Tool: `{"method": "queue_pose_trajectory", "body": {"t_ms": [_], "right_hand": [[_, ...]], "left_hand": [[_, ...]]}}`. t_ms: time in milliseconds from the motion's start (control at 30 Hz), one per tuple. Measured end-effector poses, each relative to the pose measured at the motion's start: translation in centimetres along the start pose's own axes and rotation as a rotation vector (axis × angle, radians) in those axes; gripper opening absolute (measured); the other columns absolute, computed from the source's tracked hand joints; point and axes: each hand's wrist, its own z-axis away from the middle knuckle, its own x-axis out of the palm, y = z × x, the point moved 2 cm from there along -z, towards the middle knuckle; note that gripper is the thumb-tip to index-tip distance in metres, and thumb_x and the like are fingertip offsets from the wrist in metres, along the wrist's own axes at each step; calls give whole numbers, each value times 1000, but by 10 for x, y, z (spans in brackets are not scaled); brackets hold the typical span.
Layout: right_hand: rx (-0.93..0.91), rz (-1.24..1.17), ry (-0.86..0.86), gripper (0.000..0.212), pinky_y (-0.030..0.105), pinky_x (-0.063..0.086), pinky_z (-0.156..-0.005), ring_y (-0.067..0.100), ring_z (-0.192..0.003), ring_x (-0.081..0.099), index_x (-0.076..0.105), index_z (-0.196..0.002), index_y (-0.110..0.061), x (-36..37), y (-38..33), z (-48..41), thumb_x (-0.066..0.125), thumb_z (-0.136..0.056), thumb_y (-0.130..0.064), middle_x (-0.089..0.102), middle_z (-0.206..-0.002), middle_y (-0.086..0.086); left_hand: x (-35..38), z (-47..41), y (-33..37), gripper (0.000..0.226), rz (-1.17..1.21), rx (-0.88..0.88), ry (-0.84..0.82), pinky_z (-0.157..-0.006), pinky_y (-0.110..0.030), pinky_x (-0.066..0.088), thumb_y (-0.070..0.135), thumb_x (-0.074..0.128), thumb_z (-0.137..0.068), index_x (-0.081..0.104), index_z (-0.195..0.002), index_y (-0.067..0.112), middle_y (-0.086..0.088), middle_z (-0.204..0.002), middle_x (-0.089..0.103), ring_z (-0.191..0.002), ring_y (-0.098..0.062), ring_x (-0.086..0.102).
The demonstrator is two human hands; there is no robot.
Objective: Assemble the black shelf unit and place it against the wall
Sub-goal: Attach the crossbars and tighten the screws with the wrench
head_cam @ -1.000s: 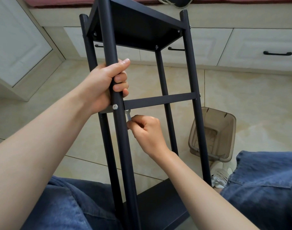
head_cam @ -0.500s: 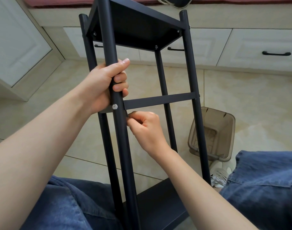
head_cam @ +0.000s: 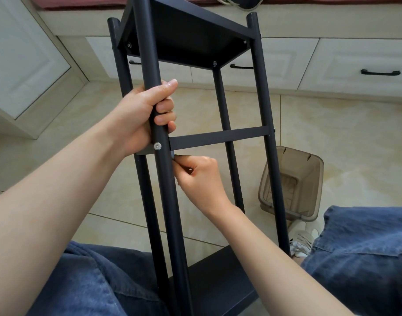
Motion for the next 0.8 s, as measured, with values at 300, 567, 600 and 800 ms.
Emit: {"method": "queue_pose_trajectory", "body": {"t_ms": [300,567,600,800], "right_hand": [[-138,79,185,28,25,35,-49,29,-48,41,66,-64,-1,17,14,-11,67,-91,-9,60,-53,9],[-160,120,201,19,5,30,-55,7,-48,42,72,-71,-1,14,17,-13,68,-89,-6,65,-57,5],[-143,135,170,18,4,30,-56,4,-47,41,72,-73,-2,11,17,-11,68,-90,-7,65,-58,4],[-23,218,-23,20,38,52,-59,16,-58,64,74,-84,-5,-26,27,22,62,-95,-17,70,-68,2]], "left_hand": [[-1,-1,0,31,-2,2,-19,-50,-18,41,29,60,-99,42,-73,26,8,-57,32,-46,-6,31],[0,0,0,29,3,5,-14,-50,-18,41,28,59,-100,43,-75,26,8,-57,32,-46,-6,30],[0,0,0,29,1,5,-11,-50,-18,41,28,59,-100,43,-75,26,8,-57,32,-46,-6,31],[0,0,0,31,5,7,-3,-50,-20,42,28,61,-99,43,-74,25,8,-58,32,-45,-7,31]]}}
